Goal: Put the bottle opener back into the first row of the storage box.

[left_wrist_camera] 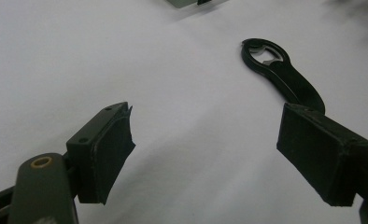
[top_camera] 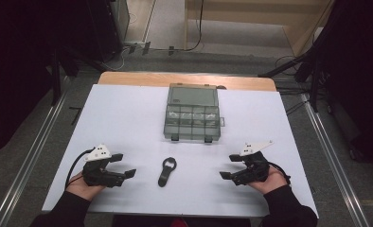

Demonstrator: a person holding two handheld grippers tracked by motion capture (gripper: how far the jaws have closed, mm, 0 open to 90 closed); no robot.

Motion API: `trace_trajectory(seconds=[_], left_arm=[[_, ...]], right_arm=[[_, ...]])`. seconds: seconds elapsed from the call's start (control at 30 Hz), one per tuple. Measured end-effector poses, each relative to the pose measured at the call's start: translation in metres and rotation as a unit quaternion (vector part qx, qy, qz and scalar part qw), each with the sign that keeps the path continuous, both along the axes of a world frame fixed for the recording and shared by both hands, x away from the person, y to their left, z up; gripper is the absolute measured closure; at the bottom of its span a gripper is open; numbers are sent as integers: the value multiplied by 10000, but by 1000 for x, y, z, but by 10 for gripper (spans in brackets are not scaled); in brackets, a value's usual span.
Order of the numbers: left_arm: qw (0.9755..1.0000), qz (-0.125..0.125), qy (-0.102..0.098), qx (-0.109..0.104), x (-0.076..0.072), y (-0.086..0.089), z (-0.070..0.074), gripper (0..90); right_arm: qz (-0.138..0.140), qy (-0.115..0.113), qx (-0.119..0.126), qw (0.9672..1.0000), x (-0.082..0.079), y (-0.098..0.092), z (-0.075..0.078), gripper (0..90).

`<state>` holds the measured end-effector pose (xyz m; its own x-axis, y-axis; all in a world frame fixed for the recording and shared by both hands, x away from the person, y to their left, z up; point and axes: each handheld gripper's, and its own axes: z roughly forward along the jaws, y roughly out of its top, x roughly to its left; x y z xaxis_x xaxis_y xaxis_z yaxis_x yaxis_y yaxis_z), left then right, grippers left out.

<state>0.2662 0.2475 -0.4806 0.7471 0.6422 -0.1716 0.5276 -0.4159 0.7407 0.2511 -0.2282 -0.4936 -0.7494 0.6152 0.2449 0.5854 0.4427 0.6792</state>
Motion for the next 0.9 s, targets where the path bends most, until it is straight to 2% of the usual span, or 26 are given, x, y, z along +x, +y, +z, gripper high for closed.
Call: trace_trajectory(seconds=[0.13,0.57,0.7,0.9], left_arm=[[10000,-7,6,-7,0,0,0,176],[10000,-34,14,0,1,-1,0,176],[10000,-26,16,21,1,-1,0,176],[10000,-41,18,20,1,-2,0,176]], right_arm=[[295,-56,117,9995,6,2,0,214],[517,-97,186,9984,16,8,2,216],[694,-115,124,9974,21,16,3,217],[791,-48,61,9968,28,23,4,218]])
